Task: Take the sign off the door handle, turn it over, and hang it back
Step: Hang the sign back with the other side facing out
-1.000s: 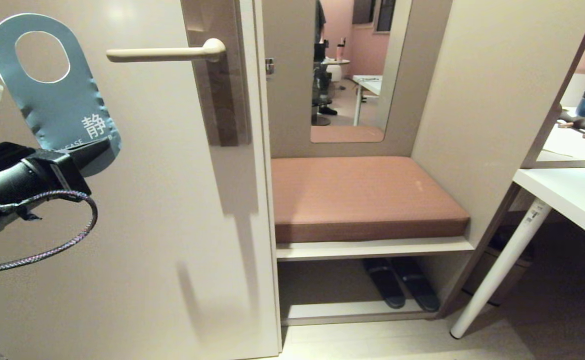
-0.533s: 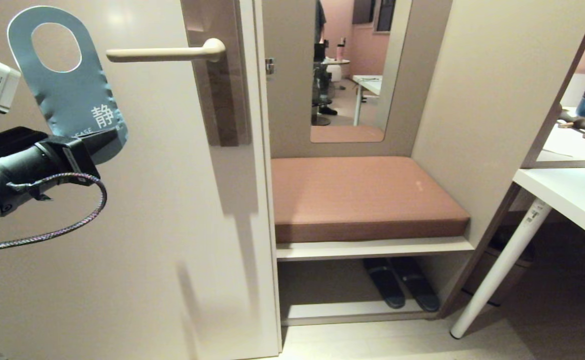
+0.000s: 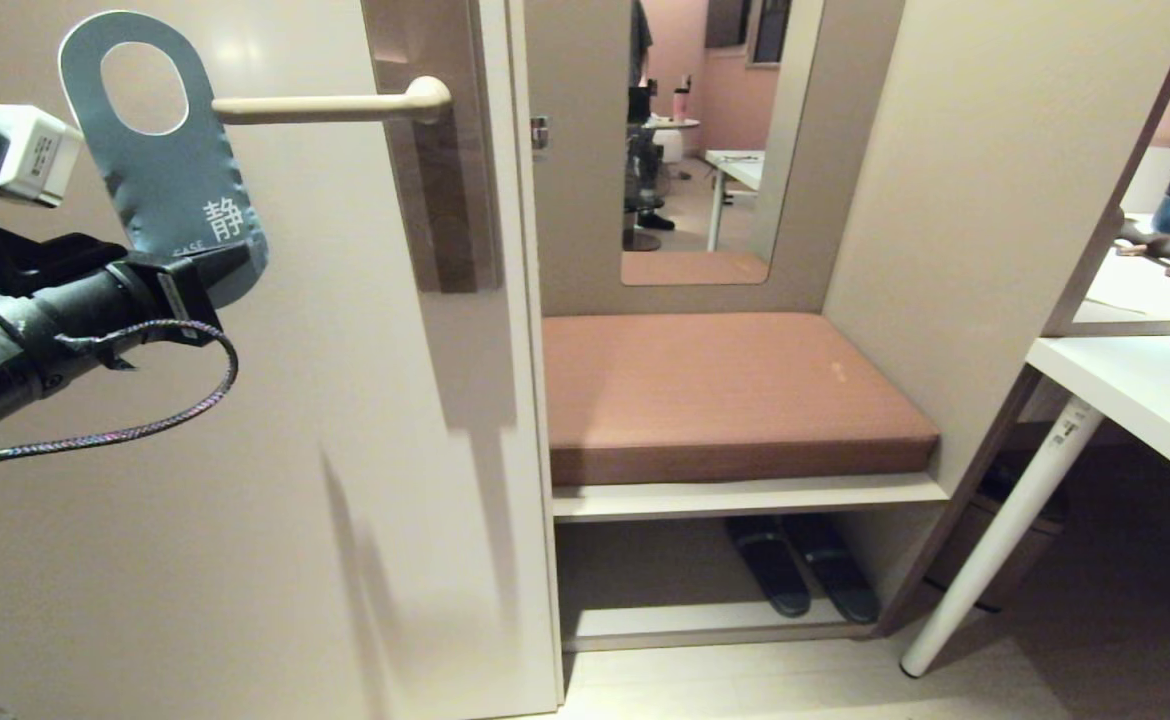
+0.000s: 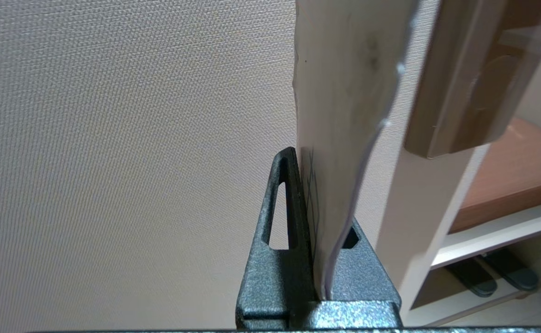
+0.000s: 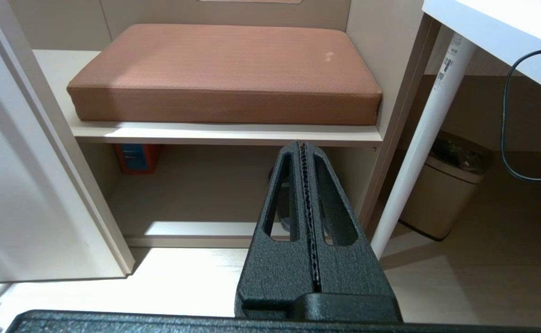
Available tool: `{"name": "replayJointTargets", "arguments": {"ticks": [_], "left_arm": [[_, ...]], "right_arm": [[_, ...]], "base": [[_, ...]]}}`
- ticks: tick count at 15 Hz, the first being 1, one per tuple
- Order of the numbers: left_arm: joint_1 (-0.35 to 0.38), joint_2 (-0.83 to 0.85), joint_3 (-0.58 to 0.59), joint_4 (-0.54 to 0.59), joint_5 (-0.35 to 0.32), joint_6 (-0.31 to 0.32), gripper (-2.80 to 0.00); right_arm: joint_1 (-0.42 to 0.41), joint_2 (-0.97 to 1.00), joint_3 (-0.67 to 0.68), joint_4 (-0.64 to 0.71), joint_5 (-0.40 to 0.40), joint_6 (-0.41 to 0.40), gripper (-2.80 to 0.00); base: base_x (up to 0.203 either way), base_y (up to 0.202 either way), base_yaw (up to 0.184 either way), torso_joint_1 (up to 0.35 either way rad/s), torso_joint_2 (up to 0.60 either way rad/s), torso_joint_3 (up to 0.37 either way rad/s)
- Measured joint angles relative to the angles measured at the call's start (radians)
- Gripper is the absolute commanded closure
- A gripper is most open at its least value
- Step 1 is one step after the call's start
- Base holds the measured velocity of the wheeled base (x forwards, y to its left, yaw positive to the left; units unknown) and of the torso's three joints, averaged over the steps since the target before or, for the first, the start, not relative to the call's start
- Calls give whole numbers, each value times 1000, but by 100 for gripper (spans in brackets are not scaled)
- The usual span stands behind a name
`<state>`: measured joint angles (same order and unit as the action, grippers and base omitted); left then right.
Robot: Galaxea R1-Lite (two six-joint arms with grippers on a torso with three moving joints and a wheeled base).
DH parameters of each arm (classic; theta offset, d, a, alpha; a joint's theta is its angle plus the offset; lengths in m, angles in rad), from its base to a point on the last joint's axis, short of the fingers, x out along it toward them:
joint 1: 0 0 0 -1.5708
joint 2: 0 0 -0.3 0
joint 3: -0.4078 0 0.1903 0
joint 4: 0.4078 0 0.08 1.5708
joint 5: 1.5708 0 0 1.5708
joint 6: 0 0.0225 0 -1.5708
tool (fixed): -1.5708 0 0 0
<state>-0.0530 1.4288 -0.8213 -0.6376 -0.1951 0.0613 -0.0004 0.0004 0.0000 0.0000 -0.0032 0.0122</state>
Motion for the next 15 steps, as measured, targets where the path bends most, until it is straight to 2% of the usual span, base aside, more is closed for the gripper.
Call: {"name": "replayJointTargets", "arguments": {"ticks": [11,15], "left_arm": [[6,81,-43,-5,0,5,0],[1,97,-52,-6,1,31,0]], "right_arm": [[0,0,0,0,0,0,0],[0,0,0,0,0,0,0]], "base": [[0,0,0,0,0,0],[0,0,0,0,0,0]]}}
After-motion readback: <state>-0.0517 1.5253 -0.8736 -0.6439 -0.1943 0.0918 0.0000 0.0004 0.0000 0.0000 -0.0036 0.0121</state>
